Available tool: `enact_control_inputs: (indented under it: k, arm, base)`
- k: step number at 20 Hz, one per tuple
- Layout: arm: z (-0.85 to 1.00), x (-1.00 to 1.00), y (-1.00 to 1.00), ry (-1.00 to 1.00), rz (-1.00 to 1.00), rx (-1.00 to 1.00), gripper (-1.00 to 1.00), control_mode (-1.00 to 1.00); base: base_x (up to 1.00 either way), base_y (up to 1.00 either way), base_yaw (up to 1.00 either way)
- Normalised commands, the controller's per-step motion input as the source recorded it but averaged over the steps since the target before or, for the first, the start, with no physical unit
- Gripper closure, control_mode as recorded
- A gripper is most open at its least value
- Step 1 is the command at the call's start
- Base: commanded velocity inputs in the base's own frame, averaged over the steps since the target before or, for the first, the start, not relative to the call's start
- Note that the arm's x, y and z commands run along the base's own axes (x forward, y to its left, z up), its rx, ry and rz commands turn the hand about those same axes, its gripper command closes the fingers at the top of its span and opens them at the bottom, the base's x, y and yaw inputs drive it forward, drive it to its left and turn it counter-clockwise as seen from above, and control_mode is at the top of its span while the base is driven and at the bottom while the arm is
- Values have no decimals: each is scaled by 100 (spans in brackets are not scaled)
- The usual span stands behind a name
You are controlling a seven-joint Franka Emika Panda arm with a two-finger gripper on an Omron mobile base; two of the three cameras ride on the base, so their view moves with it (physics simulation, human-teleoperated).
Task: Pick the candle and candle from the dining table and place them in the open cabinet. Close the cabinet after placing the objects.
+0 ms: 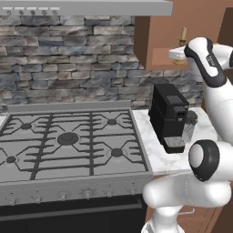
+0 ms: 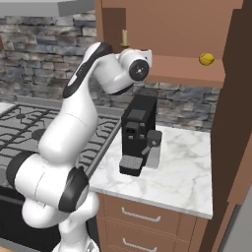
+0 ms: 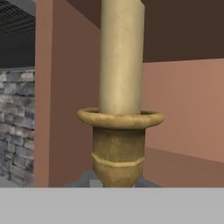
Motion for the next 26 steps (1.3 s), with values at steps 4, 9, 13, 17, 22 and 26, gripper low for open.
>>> enact_control_inputs:
  k: [4,9,13,17,22,26]
  arm:
    - [-6,25,-3,0,1,0,100,-100]
    - [-10,22,-6,0,2,0,100,-100]
    - [-13,22,-7,0,1,0,100,-100]
    - [-12,21,-10,1,0,0,100,-100]
    - [-8,23,-9,2,0,0,100,-100]
    - [-7,22,-9,3,0,0,100,-100]
  base:
    - [0,0,0]
    - [0,0,0]
    - [0,0,0]
    - [0,0,0]
    - [0,0,0]
    - [0,0,0]
